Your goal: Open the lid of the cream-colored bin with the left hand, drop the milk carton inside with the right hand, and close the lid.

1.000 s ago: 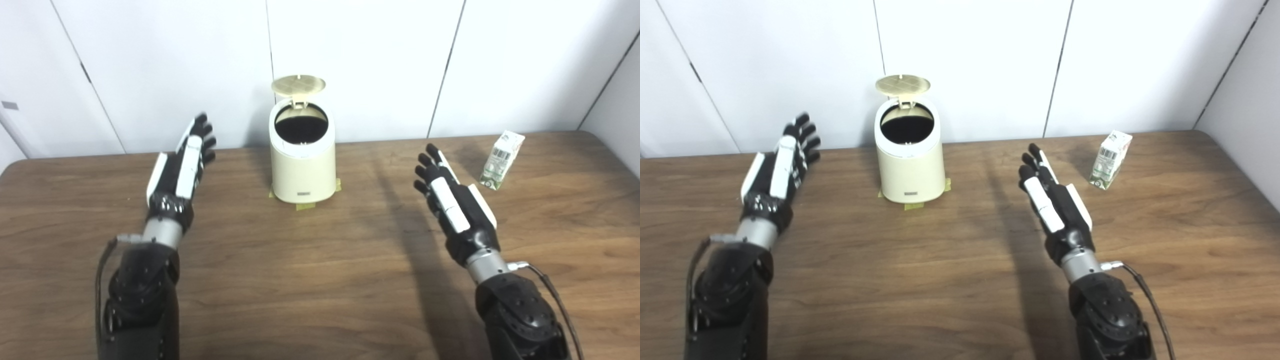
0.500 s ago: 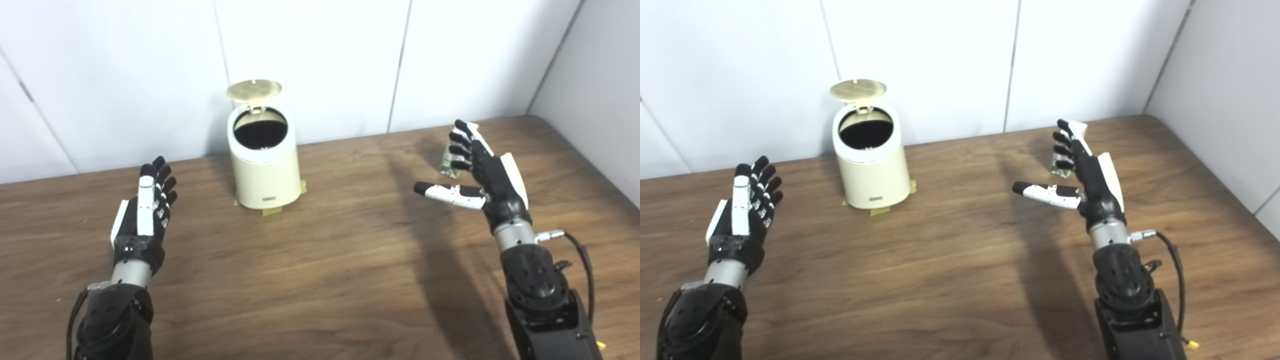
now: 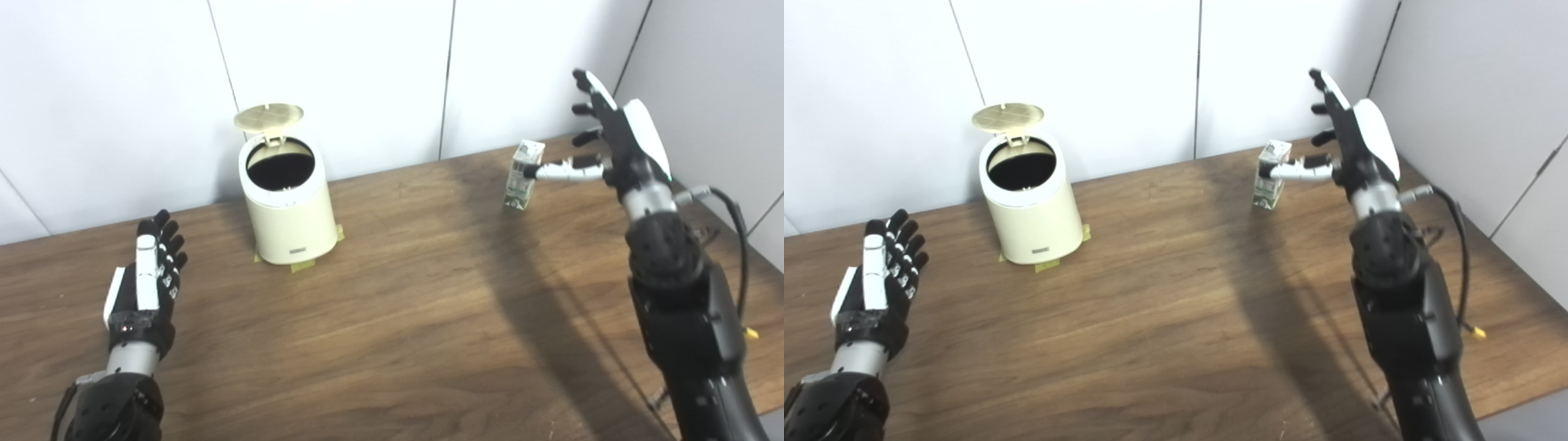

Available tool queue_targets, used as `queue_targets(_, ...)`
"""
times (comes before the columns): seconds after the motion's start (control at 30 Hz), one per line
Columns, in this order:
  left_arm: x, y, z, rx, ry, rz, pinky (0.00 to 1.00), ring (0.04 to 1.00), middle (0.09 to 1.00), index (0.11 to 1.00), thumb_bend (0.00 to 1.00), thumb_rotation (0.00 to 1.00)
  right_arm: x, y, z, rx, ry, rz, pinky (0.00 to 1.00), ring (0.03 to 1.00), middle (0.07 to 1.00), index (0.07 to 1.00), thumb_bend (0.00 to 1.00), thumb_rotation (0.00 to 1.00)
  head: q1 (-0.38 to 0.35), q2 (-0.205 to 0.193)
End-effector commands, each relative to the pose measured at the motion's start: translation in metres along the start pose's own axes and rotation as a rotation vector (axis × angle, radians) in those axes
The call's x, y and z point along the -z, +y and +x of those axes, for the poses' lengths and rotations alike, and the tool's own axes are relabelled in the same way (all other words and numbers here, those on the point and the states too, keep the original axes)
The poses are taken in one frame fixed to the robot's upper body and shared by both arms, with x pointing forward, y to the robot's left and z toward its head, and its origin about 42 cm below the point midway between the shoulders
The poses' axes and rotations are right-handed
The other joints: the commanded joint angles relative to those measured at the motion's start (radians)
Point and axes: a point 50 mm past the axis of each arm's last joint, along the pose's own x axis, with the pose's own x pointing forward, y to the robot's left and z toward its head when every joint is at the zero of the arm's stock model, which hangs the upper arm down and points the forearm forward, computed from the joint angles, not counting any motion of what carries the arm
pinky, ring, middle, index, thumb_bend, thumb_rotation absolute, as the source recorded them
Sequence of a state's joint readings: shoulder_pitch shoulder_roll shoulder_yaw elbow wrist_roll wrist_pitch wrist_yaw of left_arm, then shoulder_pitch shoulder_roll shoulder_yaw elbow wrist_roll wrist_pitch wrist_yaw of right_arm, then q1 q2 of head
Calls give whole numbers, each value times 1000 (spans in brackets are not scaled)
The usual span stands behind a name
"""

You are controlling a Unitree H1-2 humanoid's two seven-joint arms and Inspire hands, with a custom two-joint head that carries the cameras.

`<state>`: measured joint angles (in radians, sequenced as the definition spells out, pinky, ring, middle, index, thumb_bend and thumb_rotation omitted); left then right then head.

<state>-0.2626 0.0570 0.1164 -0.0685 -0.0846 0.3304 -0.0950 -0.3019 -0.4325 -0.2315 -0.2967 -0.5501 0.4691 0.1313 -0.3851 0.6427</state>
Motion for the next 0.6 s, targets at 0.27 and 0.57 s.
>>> queue_targets(0.27, -22, 4, 6, 43, -79, 47, 1000, 1000, 1000, 1000, 581, 1000, -6, -10, 76, -24, 54, -105, 659, 841, 891, 883, 884, 142, 3, 0)
queue_targets(0.57, -24, 6, 6, 49, -66, 92, 1000, 1000, 1000, 1000, 584, 1000, 1, 12, 103, -126, 118, -148, 697, 861, 886, 881, 905, 135, 17, 0)
